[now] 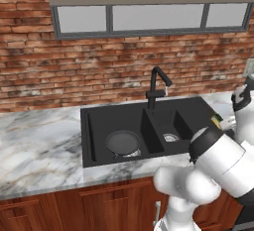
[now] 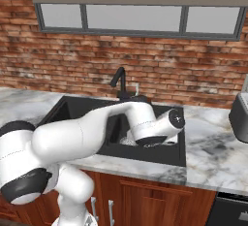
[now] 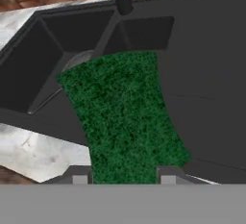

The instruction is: Pick the pan and sponge and place them into the sink. Then turn on the water.

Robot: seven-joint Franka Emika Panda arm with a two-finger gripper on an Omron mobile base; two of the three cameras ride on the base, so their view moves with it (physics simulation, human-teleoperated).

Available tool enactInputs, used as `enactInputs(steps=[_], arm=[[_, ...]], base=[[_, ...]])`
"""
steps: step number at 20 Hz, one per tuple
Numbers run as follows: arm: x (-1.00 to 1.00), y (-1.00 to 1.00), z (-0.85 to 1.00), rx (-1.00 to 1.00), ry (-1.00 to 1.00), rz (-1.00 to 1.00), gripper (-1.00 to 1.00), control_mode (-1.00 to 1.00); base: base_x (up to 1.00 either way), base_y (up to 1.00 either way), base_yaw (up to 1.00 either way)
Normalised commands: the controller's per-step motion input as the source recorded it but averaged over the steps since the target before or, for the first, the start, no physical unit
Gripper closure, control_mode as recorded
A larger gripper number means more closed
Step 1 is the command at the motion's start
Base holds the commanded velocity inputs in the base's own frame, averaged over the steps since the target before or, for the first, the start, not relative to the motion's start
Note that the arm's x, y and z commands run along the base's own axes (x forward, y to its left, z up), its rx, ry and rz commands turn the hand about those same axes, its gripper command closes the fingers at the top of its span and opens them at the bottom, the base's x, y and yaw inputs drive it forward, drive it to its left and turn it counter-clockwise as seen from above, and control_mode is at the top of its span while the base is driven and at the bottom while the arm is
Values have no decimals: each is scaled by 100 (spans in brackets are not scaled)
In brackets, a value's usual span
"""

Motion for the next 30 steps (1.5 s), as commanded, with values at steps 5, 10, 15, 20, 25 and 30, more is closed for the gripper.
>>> enactInputs(steps=[5, 10, 15, 20, 25, 30], arm=[[0, 100, 11, -5, 0, 24, 100, -100], [0, 100, 0, -4, 0, 19, 100, -100], [8, 100, 0, -6, 0, 11, 100, -100], [52, 100, 0, -7, 0, 1, 100, -100], [61, 100, -9, -5, 0, 0, 100, -100], [74, 78, -34, -6, 0, -2, 100, -100]], base=[[0, 0, 0], [0, 0, 0], [0, 0, 0], [0, 0, 0], [0, 0, 0], [0, 0, 0]])
